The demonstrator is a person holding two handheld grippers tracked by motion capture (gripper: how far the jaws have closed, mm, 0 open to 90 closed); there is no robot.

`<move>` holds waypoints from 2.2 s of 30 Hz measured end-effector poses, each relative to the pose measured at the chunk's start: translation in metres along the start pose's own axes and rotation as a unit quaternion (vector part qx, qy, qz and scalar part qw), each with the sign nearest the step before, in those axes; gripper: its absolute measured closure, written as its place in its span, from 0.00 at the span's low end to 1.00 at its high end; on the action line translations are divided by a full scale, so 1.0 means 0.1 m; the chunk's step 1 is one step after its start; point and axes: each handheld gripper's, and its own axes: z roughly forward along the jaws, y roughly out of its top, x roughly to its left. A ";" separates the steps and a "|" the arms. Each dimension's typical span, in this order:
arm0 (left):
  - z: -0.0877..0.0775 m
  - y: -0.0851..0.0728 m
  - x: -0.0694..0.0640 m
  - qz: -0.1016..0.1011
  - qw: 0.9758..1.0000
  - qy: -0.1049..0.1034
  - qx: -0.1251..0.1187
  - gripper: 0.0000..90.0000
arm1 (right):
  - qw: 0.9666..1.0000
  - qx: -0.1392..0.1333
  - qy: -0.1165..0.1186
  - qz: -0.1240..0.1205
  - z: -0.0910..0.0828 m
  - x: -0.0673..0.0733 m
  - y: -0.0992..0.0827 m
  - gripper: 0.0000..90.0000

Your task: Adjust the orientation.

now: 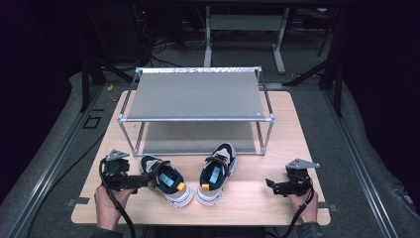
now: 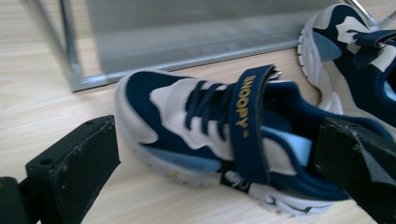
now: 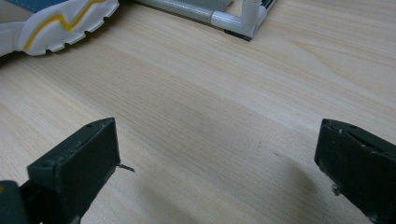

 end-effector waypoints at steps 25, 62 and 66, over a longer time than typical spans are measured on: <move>0.39 0.13 -0.24 0.023 0.999 0.000 0.033 0.53 | 1.000 0.005 0.000 -0.002 0.01 0.01 0.00 0.03; 0.22 0.05 -0.17 0.039 0.999 -0.019 -0.013 0.84 | 1.000 0.012 -0.003 -0.002 0.03 0.01 0.01 0.05; 0.15 0.09 -0.17 0.061 0.998 -0.028 -0.015 0.84 | 1.000 0.012 -0.003 -0.001 0.03 0.01 0.01 0.05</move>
